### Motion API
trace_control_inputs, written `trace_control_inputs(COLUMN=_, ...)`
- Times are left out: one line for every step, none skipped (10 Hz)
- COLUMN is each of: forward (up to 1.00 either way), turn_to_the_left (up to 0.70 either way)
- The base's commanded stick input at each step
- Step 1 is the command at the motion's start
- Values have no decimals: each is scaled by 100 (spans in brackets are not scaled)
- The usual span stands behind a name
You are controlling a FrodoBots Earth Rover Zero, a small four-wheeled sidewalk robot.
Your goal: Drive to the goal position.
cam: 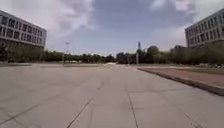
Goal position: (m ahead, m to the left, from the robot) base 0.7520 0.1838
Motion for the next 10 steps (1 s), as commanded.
trace_control_inputs(forward=100, turn_to_the_left=-27)
trace_control_inputs(forward=100, turn_to_the_left=-27)
trace_control_inputs(forward=100, turn_to_the_left=-27)
trace_control_inputs(forward=100, turn_to_the_left=-27)
trace_control_inputs(forward=100, turn_to_the_left=-27)
trace_control_inputs(forward=100, turn_to_the_left=-27)
trace_control_inputs(forward=100, turn_to_the_left=-27)
trace_control_inputs(forward=100, turn_to_the_left=-27)
trace_control_inputs(forward=100, turn_to_the_left=-27)
trace_control_inputs(forward=100, turn_to_the_left=-27)
